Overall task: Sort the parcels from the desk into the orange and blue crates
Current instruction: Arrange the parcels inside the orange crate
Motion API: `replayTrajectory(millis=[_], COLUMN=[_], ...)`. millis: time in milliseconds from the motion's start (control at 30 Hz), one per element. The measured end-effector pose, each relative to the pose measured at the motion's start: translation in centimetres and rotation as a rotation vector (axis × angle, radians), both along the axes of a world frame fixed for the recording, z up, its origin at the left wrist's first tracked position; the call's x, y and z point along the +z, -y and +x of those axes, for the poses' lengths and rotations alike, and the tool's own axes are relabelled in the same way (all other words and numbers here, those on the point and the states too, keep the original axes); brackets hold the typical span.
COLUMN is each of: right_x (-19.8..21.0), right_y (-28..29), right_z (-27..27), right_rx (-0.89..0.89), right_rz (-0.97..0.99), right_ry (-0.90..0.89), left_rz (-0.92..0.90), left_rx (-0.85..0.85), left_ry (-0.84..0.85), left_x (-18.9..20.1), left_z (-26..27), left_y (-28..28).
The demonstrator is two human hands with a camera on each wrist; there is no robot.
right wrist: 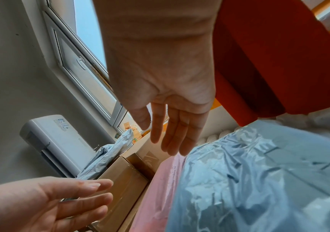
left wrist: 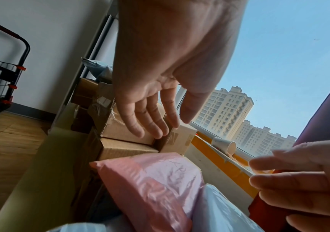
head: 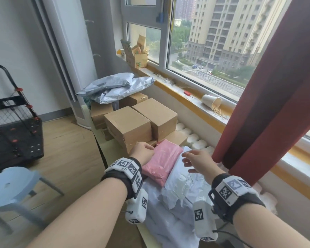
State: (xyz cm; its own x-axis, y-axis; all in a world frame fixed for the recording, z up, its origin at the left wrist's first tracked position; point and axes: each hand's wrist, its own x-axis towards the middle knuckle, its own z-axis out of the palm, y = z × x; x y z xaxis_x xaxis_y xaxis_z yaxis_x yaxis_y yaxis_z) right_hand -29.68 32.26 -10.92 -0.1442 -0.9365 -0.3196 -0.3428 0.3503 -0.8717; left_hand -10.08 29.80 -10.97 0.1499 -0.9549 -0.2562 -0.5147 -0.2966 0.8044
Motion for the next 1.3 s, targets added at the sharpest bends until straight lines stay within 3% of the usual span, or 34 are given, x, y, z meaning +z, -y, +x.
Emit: replayTrajectory(millis=[400, 567, 733, 867, 1000, 1200, 1300], right_x=[-2.6, -4.3, -5.6, -6.2, -6.2, -5.4, -5.1], right_y=[2.7, 2.5, 2.1, 2.0, 1.8, 0.3, -0.5], right_z=[4.1, 3.9, 2.9, 2.8, 2.5, 0.4, -1.2], right_rx=[-0.129, -0.205, -0.129, -0.087, -0.114, -0.331, -0.397], right_rz=[-0.011, -0.105, 0.013, -0.005, 0.001, -0.009, 0.004], right_ry=[-0.051, -0.321, -0.441, -0.511, -0.485, -0.420, -0.459], left_rz=[0.094, 0.140, 0.184, 0.177, 0.093, -0.004, 0.074], left_rx=[-0.118, -0.189, -0.256, -0.279, -0.285, -0.252, -0.377], left_ry=[-0.011, -0.011, -0.001, 0.026, 0.052, 0.071, -0.016], left_x=[-2.5, -4.7, -6.1, -7.0, -6.7, -5.4, -5.0], left_z=[3.0, 3.3, 2.9, 2.4, 1.6, -0.7, -2.5], left_y=[4.1, 5.1, 5.8, 6.2, 6.5, 6.3, 6.2])
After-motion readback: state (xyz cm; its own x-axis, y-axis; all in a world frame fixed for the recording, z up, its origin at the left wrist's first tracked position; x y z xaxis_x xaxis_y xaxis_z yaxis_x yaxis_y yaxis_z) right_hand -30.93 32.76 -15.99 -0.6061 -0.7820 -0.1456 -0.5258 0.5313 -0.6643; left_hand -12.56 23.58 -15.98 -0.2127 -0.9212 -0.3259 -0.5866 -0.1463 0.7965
